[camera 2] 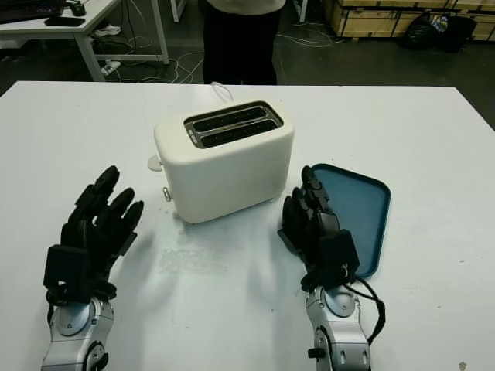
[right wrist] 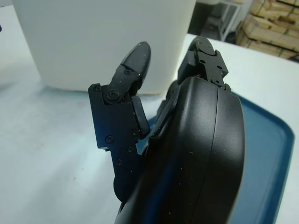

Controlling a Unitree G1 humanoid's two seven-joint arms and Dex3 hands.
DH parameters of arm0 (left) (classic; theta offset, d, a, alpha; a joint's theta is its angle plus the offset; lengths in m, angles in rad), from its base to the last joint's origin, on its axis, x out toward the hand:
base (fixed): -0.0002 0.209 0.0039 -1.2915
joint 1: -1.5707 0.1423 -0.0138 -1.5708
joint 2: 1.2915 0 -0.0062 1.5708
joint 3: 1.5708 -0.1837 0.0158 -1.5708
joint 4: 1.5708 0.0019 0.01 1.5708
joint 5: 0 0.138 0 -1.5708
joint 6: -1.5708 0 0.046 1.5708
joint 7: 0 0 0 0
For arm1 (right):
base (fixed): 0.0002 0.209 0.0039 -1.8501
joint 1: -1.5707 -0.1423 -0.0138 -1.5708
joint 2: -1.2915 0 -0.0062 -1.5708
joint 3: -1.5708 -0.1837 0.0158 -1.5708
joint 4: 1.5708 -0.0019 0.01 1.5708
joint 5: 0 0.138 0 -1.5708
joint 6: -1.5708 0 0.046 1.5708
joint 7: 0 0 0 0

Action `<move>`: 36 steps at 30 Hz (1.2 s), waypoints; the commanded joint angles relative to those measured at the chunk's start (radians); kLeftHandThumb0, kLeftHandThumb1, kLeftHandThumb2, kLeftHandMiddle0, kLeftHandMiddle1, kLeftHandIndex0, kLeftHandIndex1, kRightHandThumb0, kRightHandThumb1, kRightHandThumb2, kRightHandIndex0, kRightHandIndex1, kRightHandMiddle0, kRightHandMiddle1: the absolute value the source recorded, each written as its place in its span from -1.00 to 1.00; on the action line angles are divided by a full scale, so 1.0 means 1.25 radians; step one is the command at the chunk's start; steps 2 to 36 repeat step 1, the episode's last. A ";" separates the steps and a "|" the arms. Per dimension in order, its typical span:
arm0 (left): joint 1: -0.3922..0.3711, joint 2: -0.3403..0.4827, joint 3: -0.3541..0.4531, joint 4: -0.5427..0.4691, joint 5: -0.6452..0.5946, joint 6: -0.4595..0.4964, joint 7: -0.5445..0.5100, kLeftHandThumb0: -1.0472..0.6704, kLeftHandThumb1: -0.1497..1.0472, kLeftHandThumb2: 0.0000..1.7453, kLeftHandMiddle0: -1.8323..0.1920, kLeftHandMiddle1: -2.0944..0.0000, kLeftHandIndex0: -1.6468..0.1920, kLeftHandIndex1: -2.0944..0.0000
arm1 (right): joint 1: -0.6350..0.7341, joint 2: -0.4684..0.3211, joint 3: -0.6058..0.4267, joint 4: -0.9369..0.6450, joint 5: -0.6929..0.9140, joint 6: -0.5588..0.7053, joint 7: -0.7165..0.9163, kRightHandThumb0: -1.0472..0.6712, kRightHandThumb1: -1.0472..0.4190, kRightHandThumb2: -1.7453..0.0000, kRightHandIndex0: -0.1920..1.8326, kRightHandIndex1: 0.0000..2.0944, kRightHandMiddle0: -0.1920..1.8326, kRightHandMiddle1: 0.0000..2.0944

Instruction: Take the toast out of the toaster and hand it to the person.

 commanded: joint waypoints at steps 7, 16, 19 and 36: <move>-0.012 -0.006 0.004 -0.005 -0.007 -0.008 -0.002 -0.28 0.79 -0.72 0.47 0.69 0.32 0.96 | -0.009 0.006 -0.005 0.001 -0.001 -0.016 -0.004 -0.30 -0.83 0.05 -0.75 -0.99 -0.74 -0.99; -0.012 -0.006 0.004 -0.005 -0.007 -0.008 -0.002 -0.28 0.79 -0.72 0.47 0.69 0.32 0.96 | -0.009 0.006 -0.005 0.001 -0.001 -0.016 -0.004 -0.30 -0.83 0.05 -0.75 -0.99 -0.74 -0.99; -0.012 -0.006 0.004 -0.005 -0.007 -0.008 -0.002 -0.28 0.79 -0.72 0.47 0.69 0.32 0.96 | -0.009 0.006 -0.005 0.001 -0.001 -0.016 -0.004 -0.30 -0.83 0.05 -0.75 -0.99 -0.74 -0.99; -0.012 -0.006 0.004 -0.005 -0.007 -0.008 -0.002 -0.28 0.79 -0.72 0.47 0.69 0.32 0.96 | -0.009 0.006 -0.005 0.001 -0.001 -0.016 -0.004 -0.30 -0.83 0.05 -0.75 -0.99 -0.74 -0.99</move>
